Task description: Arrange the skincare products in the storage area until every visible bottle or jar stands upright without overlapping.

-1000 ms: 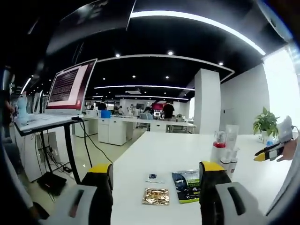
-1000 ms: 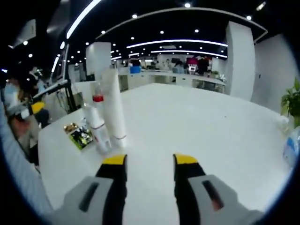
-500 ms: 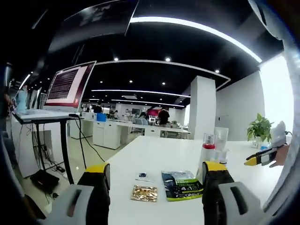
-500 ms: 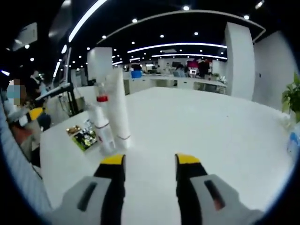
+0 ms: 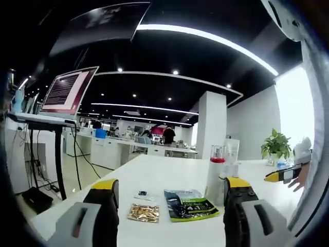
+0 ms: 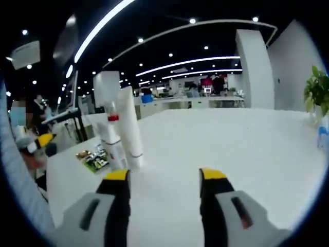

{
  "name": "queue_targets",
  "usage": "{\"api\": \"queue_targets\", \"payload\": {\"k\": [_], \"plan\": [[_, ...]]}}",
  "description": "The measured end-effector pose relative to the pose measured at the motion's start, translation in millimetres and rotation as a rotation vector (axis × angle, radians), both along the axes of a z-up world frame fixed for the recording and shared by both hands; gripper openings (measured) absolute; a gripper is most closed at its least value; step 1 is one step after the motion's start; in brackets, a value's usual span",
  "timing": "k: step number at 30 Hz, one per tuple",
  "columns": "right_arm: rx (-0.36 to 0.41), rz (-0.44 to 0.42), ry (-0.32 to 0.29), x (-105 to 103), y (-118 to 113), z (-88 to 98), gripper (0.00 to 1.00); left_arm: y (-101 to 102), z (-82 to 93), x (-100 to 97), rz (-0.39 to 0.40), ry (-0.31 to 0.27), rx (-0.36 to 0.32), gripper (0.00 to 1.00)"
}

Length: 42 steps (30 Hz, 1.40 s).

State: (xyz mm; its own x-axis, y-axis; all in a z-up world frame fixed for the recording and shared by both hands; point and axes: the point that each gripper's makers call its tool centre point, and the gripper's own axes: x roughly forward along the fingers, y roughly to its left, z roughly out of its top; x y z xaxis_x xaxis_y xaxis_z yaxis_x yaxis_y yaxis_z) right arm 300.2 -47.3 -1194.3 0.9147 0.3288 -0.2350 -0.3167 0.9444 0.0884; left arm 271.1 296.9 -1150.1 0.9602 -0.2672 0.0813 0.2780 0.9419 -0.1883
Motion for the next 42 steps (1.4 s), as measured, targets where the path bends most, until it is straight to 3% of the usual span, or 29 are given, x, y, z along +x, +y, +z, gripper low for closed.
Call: {"api": "queue_targets", "payload": {"k": [5, 8, 9, 10, 18, 23, 24, 25, 26, 29, 31, 42], "plan": [[-0.016, -0.043, 0.037, -8.2, -12.8, -20.3, 0.54, -5.4, -7.3, 8.4, -0.021, 0.0, -0.013, 0.9], [-0.041, -0.024, 0.039, -10.8, -8.3, -23.0, 0.54, -8.6, -12.7, 7.1, -0.032, 0.009, 0.018, 0.9], [-0.052, -0.013, 0.034, -10.9, -6.3, -22.7, 0.54, -7.8, 1.8, -1.0, -0.037, 0.014, 0.018, 0.9], [-0.046, -0.007, 0.036, -10.8, -3.7, -23.3, 0.54, -8.8, 2.9, -2.8, -0.042, 0.022, 0.02, 0.9], [-0.055, 0.008, 0.068, -7.8, -0.3, -31.7, 0.54, -5.0, 3.2, -7.7, -0.048, 0.033, 0.038, 0.92], [-0.072, 0.007, 0.104, -5.5, -2.6, -36.9, 0.54, 2.7, 3.2, -5.8, -0.003, 0.014, 0.046, 0.92], [-0.086, 0.02, 0.118, -5.9, -2.3, -39.0, 0.54, 4.0, 1.6, -7.0, 0.01, 0.016, 0.045, 0.92], [-0.102, 0.025, 0.136, -5.0, -2.8, -40.1, 0.54, -1.0, -34.8, 5.6, 0.022, 0.01, 0.053, 0.92], [-0.107, 0.021, 0.137, -2.5, -3.8, -38.1, 0.54, -2.3, -41.3, 6.0, 0.024, -0.001, 0.058, 0.92], [-0.07, -0.027, 0.121, 5.3, -11.8, -31.2, 0.54, -4.5, -46.0, 5.0, 0.022, -0.026, 0.08, 0.92], [-0.086, -0.03, 0.138, 7.2, -15.0, -34.2, 0.54, -4.5, -52.3, 5.9, 0.027, -0.016, 0.109, 0.92], [-0.085, 0.09, 0.146, -0.4, 5.2, -41.9, 0.53, -9.5, -58.3, 5.7, 0.02, -0.001, 0.16, 0.92]]}}
